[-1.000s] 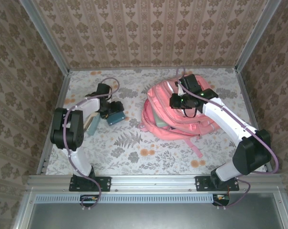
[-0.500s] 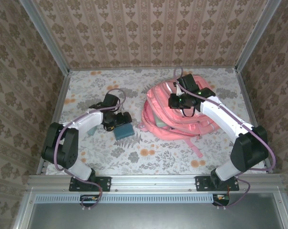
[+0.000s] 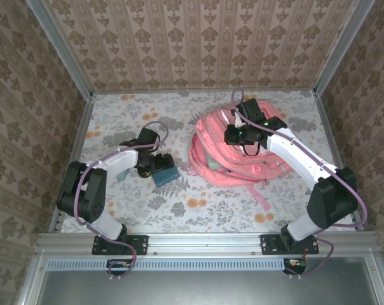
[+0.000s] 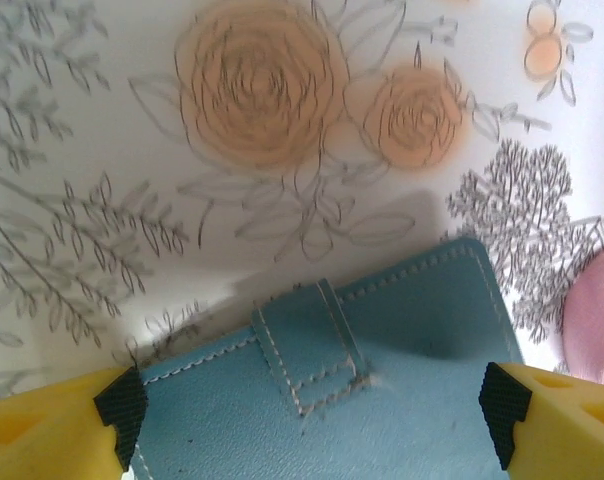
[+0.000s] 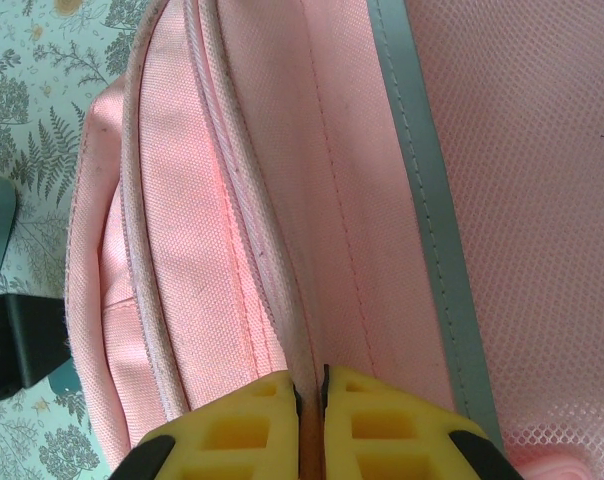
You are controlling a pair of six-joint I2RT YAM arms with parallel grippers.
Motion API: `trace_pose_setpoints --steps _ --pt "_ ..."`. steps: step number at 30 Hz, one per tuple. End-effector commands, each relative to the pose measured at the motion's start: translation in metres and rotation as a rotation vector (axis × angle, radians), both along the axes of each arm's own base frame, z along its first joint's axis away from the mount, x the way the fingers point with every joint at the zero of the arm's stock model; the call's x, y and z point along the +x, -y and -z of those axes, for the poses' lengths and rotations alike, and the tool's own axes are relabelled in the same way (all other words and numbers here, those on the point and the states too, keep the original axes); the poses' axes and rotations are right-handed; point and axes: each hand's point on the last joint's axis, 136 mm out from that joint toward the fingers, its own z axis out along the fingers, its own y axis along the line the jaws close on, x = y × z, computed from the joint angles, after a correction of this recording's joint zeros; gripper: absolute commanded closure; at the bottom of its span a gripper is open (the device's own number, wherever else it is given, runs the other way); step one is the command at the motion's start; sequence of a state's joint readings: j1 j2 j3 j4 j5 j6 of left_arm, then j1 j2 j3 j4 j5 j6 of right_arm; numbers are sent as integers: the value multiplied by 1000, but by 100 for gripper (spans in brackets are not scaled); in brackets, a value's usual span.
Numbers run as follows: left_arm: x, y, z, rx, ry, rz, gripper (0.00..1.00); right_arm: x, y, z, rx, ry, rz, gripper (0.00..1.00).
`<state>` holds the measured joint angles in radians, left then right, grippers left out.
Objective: Pack the student bag
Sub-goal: Adjust the card holder at the center of the table.
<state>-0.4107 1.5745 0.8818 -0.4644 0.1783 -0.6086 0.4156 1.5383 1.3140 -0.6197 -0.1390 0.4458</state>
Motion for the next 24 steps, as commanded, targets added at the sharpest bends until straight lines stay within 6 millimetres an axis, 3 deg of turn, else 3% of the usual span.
trace_pose_setpoints --steps 1,4,9,14,24 --pt "-23 9 -8 -59 -14 2 10 2 -10 -19 49 48 -22 89" --pt "-40 23 -12 -63 -6 37 10 4 -13 -17 57 42 -26 88" --pt "-56 22 -9 23 1 76 9 6 -15 -17 64 37 -29 89" --pt "-51 15 -6 156 1 98 5 4 -15 -18 65 34 -30 88" --pt "-38 39 3 242 -25 108 0 -3 -9 -17 54 40 -18 89"
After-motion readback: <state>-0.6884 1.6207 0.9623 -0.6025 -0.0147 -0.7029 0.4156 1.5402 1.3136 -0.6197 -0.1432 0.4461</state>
